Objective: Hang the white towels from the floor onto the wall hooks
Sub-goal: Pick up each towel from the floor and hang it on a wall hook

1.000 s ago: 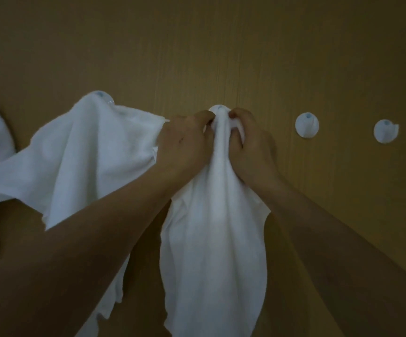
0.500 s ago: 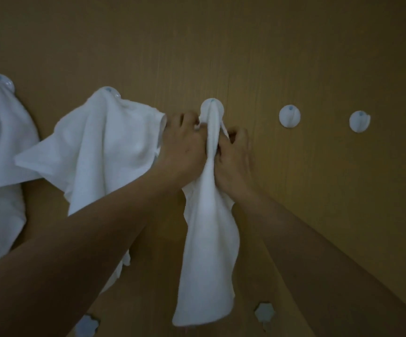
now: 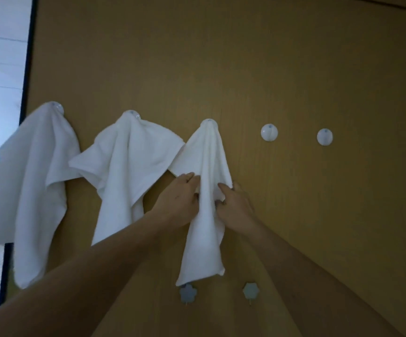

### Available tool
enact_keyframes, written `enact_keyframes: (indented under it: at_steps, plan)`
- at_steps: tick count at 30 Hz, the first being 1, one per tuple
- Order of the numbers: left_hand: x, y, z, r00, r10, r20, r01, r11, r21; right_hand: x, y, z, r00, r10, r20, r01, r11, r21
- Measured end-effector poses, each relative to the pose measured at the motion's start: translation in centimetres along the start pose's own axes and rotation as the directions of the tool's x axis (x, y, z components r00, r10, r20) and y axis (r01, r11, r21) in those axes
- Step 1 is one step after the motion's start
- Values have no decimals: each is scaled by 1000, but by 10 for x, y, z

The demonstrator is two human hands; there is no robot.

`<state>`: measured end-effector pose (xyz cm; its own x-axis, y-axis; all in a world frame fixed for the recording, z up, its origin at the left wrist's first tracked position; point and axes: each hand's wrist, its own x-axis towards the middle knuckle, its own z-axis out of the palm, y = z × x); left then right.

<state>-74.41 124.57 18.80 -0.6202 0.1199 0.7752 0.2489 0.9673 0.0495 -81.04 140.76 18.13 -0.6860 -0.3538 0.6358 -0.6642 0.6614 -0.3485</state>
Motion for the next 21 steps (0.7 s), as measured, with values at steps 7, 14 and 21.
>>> enact_keyframes:
  at_steps: [7, 14, 21]
  plan:
    - [-51, 25, -12, 995, -28, 100, 23, 998, 50, -54, 8, 6, 996, 74, 40, -76, 996, 43]
    - [-72, 50, -18, 987, 90, 132, -90, 996, -2, -113, 6, -20, 984, 175, 39, -174, 984, -20]
    - [-103, 73, -28, 953, 286, 104, -261, 943, -205, -174, -15, -45, 945, 324, -42, -324, 915, -242]
